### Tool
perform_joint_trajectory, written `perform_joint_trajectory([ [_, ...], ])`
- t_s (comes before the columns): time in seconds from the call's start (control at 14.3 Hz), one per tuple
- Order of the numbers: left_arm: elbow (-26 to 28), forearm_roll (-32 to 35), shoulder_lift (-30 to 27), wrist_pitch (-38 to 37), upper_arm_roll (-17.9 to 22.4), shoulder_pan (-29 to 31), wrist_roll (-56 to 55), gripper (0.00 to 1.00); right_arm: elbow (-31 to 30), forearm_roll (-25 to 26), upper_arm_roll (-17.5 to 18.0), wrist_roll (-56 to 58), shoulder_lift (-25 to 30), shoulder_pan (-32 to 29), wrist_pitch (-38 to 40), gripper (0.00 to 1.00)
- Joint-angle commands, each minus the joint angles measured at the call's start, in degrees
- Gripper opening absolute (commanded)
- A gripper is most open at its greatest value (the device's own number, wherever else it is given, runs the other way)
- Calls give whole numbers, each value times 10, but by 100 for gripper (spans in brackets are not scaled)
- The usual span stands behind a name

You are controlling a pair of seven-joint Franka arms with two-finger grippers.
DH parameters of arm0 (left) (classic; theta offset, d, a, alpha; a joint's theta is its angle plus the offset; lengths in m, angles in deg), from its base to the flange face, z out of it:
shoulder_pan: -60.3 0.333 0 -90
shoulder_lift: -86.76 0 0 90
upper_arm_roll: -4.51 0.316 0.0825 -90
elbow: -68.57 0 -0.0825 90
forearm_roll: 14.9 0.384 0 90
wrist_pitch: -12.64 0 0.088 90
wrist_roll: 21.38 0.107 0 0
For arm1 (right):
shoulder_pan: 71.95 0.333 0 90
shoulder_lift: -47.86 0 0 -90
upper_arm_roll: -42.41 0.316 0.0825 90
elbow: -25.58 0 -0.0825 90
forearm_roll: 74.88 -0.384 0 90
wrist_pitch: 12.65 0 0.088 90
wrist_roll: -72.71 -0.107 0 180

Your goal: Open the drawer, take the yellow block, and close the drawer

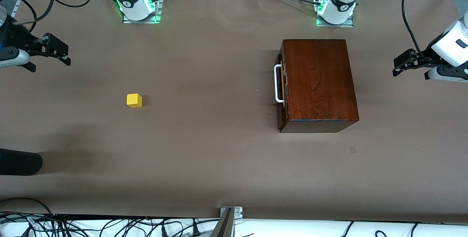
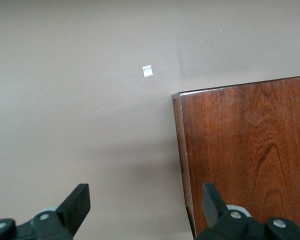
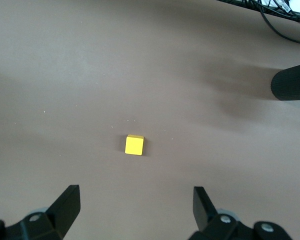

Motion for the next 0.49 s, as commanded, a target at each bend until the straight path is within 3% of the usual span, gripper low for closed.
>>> perform_joint_trajectory([
  [0.0, 14, -8, -15, 10, -10, 9, -24, 100, 11, -1, 1, 1, -5, -4, 2, 100],
  [0.42, 15, -9, -16, 10, -10, 9, -36, 100, 11, -2, -2, -1, -6, -4, 4, 100],
])
